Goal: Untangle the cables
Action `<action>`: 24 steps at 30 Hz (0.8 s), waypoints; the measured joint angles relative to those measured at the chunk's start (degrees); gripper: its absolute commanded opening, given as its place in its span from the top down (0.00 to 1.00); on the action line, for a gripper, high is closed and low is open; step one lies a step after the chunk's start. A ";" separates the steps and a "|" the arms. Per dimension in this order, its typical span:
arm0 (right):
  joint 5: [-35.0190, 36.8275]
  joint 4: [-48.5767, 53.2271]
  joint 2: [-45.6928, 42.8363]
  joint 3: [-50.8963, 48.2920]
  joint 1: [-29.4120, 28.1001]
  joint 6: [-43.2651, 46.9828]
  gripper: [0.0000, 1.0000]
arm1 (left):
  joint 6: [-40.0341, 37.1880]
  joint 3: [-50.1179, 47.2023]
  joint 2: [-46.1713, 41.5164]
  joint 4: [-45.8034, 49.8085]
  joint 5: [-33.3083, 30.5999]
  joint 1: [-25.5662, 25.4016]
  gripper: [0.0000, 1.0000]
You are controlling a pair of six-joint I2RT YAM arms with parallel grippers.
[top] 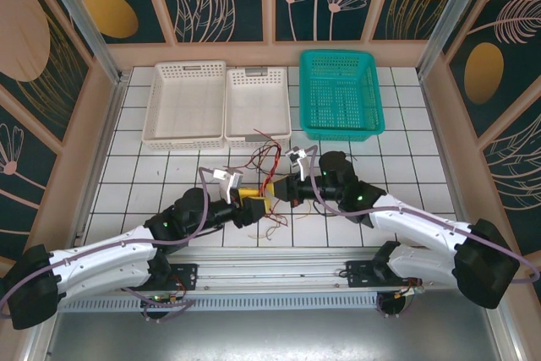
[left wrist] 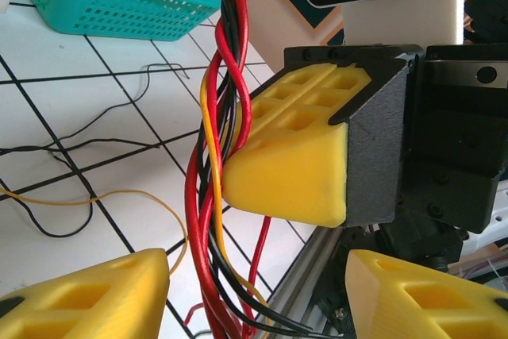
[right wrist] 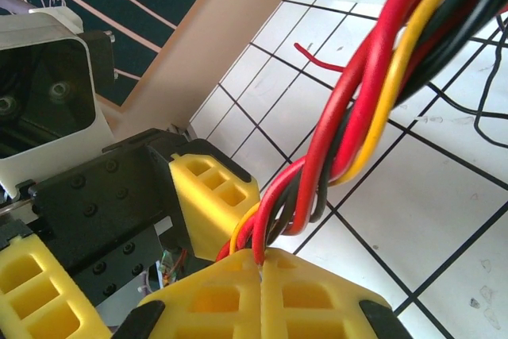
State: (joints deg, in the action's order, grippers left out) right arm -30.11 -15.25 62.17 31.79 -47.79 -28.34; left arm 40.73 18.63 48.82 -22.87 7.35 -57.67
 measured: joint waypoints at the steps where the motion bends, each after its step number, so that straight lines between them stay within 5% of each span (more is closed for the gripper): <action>1: -0.15 0.39 -0.15 0.00 0.00 0.28 1.00 | -0.07 0.00 0.00 0.00 -0.17 0.00 0.43; 11: -2.93 2.29 -0.94 0.11 -0.81 2.16 1.00 | -1.44 0.15 0.74 0.76 -1.90 0.00 0.68; 17: -2.08 4.20 -0.94 0.72 -0.96 3.04 1.00 | -2.01 1.36 2.36 0.94 -1.62 -0.24 1.00; 24: -0.94 6.71 -1.70 1.09 -1.09 4.52 1.00 | -2.16 1.77 1.09 3.48 -2.91 -0.22 1.00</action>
State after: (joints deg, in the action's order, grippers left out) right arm -31.05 -8.54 60.47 32.88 -48.88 -23.81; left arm 38.57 20.40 49.91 -19.40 4.45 -57.89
